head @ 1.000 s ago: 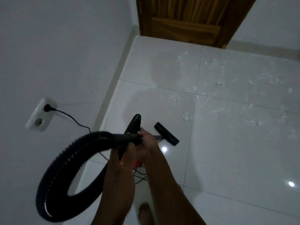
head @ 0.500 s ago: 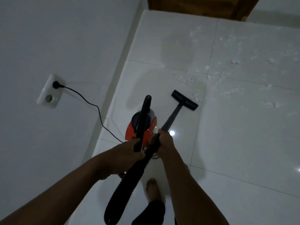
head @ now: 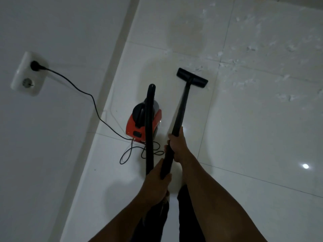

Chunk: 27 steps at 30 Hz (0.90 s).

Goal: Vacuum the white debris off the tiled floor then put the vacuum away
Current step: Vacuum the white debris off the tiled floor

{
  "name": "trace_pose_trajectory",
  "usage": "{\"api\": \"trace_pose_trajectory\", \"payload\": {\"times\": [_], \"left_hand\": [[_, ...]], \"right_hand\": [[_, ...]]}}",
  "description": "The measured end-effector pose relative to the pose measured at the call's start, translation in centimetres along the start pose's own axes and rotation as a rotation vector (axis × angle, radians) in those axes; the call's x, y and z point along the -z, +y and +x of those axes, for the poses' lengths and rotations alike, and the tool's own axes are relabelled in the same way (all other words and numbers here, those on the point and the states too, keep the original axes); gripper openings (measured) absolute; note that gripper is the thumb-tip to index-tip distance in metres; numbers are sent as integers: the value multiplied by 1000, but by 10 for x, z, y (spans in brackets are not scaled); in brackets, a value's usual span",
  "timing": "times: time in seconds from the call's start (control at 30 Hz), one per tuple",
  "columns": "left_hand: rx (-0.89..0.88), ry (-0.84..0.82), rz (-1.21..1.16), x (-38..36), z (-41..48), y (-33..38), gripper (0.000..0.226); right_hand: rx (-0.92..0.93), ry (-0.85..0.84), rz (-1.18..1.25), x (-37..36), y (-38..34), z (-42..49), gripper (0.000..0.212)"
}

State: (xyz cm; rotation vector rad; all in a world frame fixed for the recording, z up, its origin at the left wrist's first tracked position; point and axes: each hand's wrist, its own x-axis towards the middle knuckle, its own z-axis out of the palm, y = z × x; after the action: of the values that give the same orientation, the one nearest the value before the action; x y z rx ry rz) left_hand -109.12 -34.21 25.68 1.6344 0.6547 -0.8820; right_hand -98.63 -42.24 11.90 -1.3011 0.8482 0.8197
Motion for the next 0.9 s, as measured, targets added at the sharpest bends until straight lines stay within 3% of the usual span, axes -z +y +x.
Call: {"api": "trace_pose_trajectory", "payload": {"times": [0.13, 0.27, 0.67, 0.9], "left_hand": [[44, -28, -67, -9, 1, -17, 68], [-39, 33, -105, -15, -1, -13, 65], [-68, 81, -256, -10, 20, 15, 46], [-141, 89, -254, -9, 58, 37, 55]], "right_hand": [[35, 43, -49, 0, 12, 0, 56], [43, 67, -97, -1, 6, -2, 58], [21, -10, -254, -20, -49, 9, 57], [32, -38, -329, -22, -84, 35, 57]]}}
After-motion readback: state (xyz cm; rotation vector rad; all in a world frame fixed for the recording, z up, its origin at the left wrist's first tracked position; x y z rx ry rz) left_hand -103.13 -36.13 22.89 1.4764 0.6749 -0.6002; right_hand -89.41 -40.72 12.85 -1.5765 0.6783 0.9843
